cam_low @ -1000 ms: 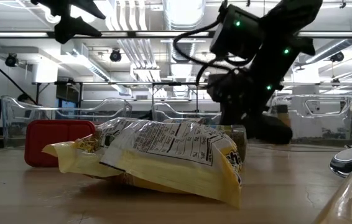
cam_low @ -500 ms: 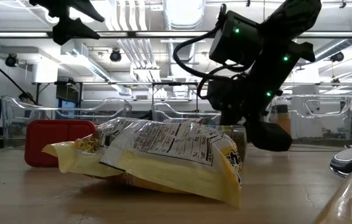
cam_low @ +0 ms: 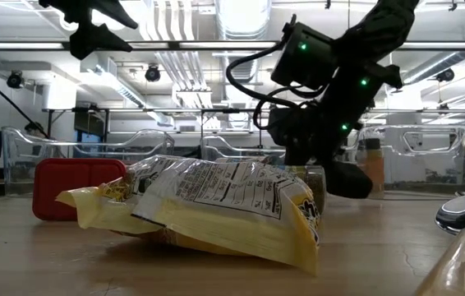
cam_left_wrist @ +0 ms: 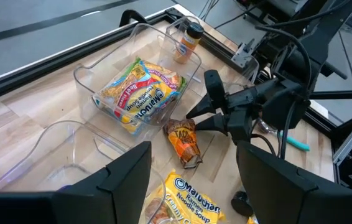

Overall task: Pick & Place Food Item
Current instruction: Put the orange seasoning pack into the right transparent bin

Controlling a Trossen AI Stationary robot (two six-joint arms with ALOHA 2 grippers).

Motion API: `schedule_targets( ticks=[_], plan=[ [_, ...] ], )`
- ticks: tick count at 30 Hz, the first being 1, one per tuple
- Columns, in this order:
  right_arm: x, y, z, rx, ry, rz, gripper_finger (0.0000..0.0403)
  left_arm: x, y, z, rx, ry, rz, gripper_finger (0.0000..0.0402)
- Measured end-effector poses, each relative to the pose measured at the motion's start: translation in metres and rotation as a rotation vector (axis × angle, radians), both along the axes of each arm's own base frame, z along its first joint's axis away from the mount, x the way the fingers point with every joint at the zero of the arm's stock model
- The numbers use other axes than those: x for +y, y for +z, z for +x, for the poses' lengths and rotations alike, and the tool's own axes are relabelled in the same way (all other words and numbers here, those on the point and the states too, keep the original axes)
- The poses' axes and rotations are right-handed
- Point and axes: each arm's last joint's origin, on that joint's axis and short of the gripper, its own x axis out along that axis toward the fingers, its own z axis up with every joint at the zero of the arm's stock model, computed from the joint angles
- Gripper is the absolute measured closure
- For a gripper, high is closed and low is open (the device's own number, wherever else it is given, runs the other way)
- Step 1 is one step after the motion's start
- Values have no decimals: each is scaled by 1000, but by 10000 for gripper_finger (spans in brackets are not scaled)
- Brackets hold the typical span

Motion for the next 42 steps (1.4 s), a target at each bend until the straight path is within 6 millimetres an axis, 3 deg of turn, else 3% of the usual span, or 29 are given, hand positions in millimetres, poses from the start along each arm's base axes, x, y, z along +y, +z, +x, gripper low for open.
schedule_targets(
  ticks=[9,19,28,32,42],
  plan=[
    [-5,-3,0,-6,33,16,226,0,0,0,0,0,1,159],
    [-4,-7,-3,-19,20,62,382,0,0,0,0,0,0,159],
    [-1,-4,-3,-65,-36,97,395,0,0,0,0,1,-1,159],
    [8,7,-7,-71,-19,104,396,0,0,0,-4,7,-12,159],
    [17,64,-20,-182,-2,175,396,0,0,0,-8,17,-12,159]
  ],
)
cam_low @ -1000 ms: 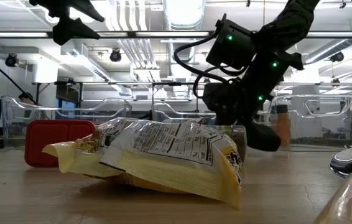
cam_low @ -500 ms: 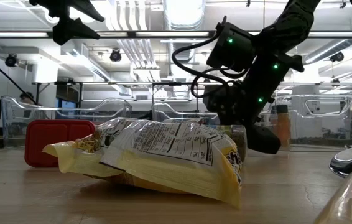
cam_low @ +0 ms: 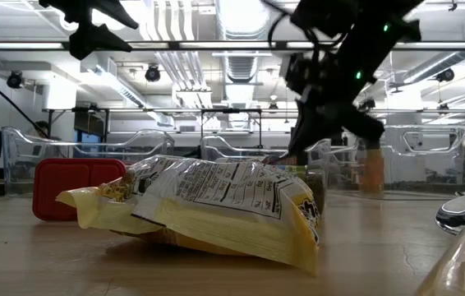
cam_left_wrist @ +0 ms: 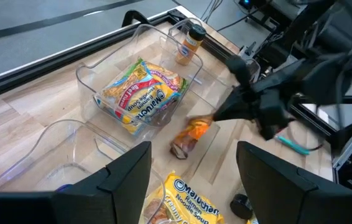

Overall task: Pick & Place Food Item
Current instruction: Put the orange seasoning pack into the right transparent bin

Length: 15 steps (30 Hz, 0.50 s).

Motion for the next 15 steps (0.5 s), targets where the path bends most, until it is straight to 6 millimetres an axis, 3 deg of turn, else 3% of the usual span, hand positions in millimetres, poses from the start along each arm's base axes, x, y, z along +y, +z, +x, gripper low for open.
schedule_targets(
  ticks=[7,15],
  plan=[
    [1,29,-11,-107,-26,154,396,0,0,0,-2,0,0,159],
    [0,35,-22,-117,-156,276,395,0,1,0,-8,0,1,159]
  ],
)
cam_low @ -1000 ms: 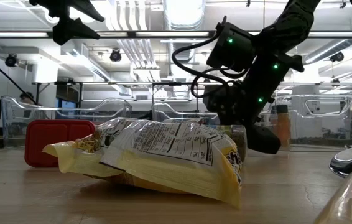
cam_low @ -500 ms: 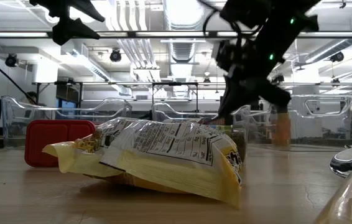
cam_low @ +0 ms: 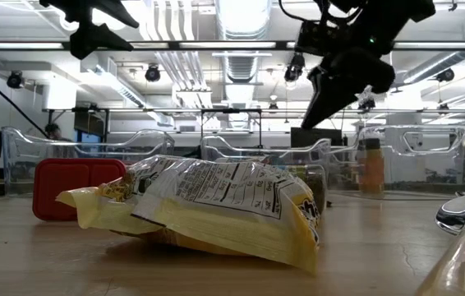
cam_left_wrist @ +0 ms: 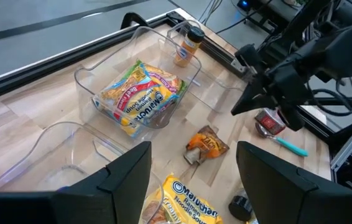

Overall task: Pick & Place Food Item
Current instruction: Put the orange seasoning pack into the right transparent bin

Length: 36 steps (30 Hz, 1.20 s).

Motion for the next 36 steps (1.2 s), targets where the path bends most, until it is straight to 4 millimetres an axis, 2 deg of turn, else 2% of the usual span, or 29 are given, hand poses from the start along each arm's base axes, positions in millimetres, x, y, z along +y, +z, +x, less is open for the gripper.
schedule_targets(
  ticks=[2,5,8,14,18,21,24,28,34,36],
  plan=[
    [1,-2,-1,23,12,26,395,0,0,0,0,0,0,159],
    [5,-3,-1,31,48,159,395,0,0,0,1,0,0,159],
    [6,-3,-2,24,-14,258,395,0,0,0,3,0,-1,159],
    [6,-2,-4,9,-108,291,394,0,0,1,-7,-6,-36,159],
    [9,-7,-2,41,-59,312,389,-2,-2,15,-33,-92,-116,159],
    [9,-10,-3,58,-61,315,363,-2,-9,32,22,-97,-156,171],
    [8,-10,-3,48,-81,315,324,-2,-19,54,97,-108,-187,204],
    [8,-13,-4,53,-91,314,268,-4,-28,87,180,-173,-185,276],
    [6,-33,-9,117,-57,243,206,-8,-35,129,265,-282,-91,384],
    [6,-41,-10,133,-46,235,192,-8,-39,138,287,-298,-75,394]
  ],
)
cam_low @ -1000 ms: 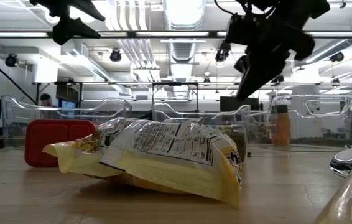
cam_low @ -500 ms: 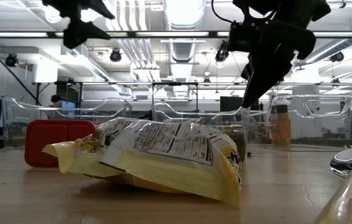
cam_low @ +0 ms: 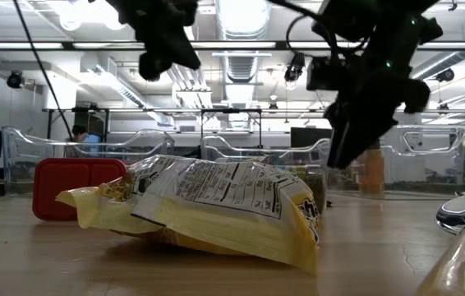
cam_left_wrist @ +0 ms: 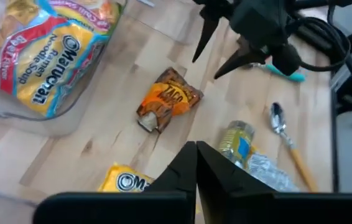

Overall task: Pick & Place Food Item
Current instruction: Put the orange seasoning pack into the right transparent bin

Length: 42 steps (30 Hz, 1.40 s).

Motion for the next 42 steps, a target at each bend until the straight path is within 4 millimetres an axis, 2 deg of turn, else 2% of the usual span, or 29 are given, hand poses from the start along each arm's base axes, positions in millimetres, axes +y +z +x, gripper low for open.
schedule_targets(
  ticks=[6,10,18,23,29,42],
  plan=[
    [0,-10,1,-2,28,-38,164,3,-24,18,73,40,-40,398],
    [0,-9,5,-40,49,-80,162,5,-43,32,105,79,-88,399],
    [0,-5,10,-47,180,-207,161,7,-69,55,85,55,-177,400],
    [7,-6,13,-35,330,-298,161,6,-78,58,109,31,-157,401],
    [20,-25,16,51,550,-384,161,4,-84,61,120,6,-140,401],
    [26,-58,31,191,620,-475,162,4,-83,60,124,-5,-131,401]
  ],
)
